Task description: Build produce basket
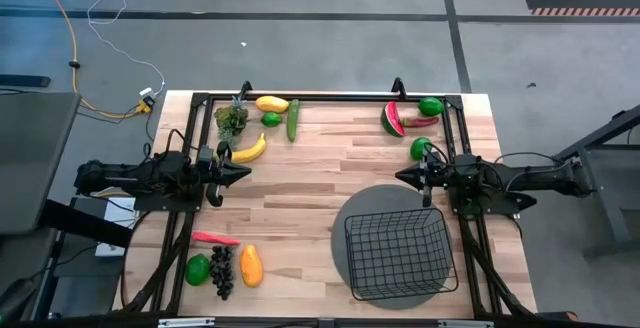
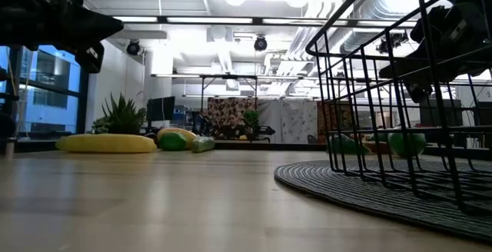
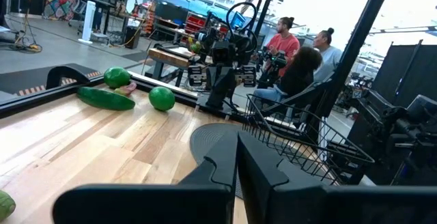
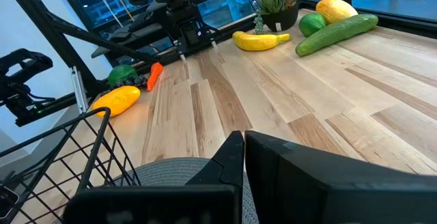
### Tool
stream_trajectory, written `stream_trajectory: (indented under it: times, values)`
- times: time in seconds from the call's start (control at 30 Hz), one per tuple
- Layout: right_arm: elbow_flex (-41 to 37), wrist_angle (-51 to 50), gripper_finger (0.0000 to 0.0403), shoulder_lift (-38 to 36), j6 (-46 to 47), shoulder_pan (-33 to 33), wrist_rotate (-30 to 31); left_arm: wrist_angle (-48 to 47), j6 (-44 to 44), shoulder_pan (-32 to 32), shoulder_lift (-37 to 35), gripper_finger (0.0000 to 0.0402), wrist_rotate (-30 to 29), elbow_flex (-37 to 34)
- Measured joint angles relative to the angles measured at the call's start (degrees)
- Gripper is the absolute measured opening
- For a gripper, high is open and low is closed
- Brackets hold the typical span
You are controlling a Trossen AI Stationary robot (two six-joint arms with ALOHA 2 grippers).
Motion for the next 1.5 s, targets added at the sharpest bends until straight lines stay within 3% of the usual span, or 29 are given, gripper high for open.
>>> stream_trajectory:
  times: [0.9, 1.03, 1.17, 1.27, 1.37, 1.5]
  values:
    - [0.0, 0.0, 0.0, 0.0, 0.0, 0.0, 0.0, 0.0, 0.0, 0.0, 0.0, 0.0003, -0.5, 0.0]
    - [0.0, 0.0, 0.0, 0.0, 0.0, 0.0, 0.0, 0.3, 0.0, 0.0, 0.0, 0.0003, -2.9, 0.0]
    - [0.0, 0.0, 0.0, 0.0, 0.0, 0.0, 0.0, 8.3, -3.8, 0.0, 0.0, 0.0003, -10.5, 0.0]
    - [0.0, 0.0, 0.0, 0.0, 0.0, 0.0, 0.0, 18.7, -3.1, 0.0, 1.3, 0.0004, -12.0, 0.1]
    - [0.0, 0.0, 0.0, 0.0, 0.0, 0.0, 0.0, 20.1, -0.1, 0.0, 4.2, 0.0011, -11.8, 3.1]
    - [0.0, 0.0, 0.0, 0.0, 0.0, 0.0, 0.0, 11.2, 0.5, 0.0, 11.5, 0.0034, -12.1, 11.8]
